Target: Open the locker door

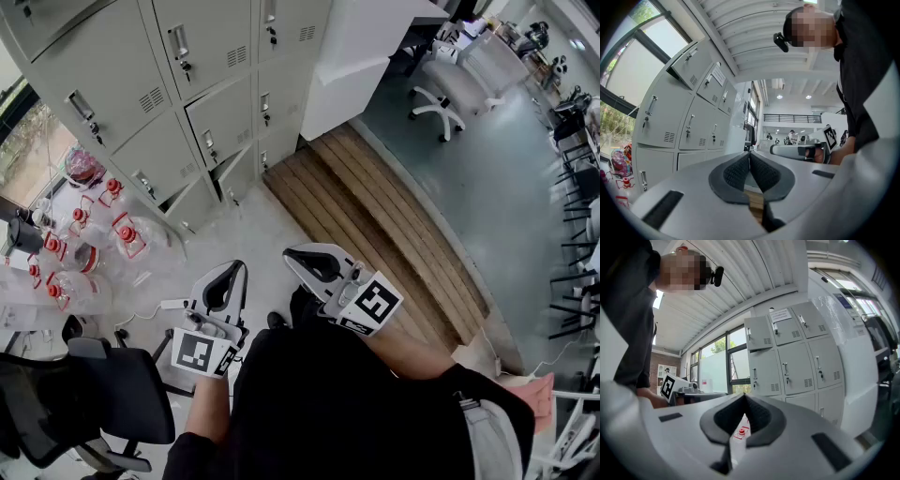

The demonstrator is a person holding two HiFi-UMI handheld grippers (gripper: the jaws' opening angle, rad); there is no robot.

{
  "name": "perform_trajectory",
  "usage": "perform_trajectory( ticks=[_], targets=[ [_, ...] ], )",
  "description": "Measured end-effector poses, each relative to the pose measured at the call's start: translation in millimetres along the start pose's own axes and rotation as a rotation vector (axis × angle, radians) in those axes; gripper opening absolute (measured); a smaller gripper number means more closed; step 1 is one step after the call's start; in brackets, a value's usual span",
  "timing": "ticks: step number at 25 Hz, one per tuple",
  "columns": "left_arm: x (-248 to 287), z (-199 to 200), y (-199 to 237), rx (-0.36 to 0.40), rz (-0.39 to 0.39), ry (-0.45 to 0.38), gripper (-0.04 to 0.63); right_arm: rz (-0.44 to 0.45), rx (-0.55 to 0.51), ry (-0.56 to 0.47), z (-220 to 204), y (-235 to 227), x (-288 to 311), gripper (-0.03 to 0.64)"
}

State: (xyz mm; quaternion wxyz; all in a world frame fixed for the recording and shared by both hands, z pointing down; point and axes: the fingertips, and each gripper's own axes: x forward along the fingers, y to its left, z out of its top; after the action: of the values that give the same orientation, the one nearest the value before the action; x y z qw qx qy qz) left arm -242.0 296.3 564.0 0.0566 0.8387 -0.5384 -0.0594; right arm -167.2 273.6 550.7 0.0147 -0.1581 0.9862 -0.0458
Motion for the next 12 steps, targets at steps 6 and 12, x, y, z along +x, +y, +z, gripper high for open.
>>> perform_trajectory(
  ticks=[6, 12],
  targets=[
    [5, -4, -9, -0.012, -0.016, -0.001, 0.018, 0.013, 0.000, -0.012, 2, -2, -4, 0.011],
    [12, -5, -24, -0.054, -0.053, -0.018, 0.018, 0.006, 0.020, -0.040, 4, -5, -12, 0.011]
  ],
)
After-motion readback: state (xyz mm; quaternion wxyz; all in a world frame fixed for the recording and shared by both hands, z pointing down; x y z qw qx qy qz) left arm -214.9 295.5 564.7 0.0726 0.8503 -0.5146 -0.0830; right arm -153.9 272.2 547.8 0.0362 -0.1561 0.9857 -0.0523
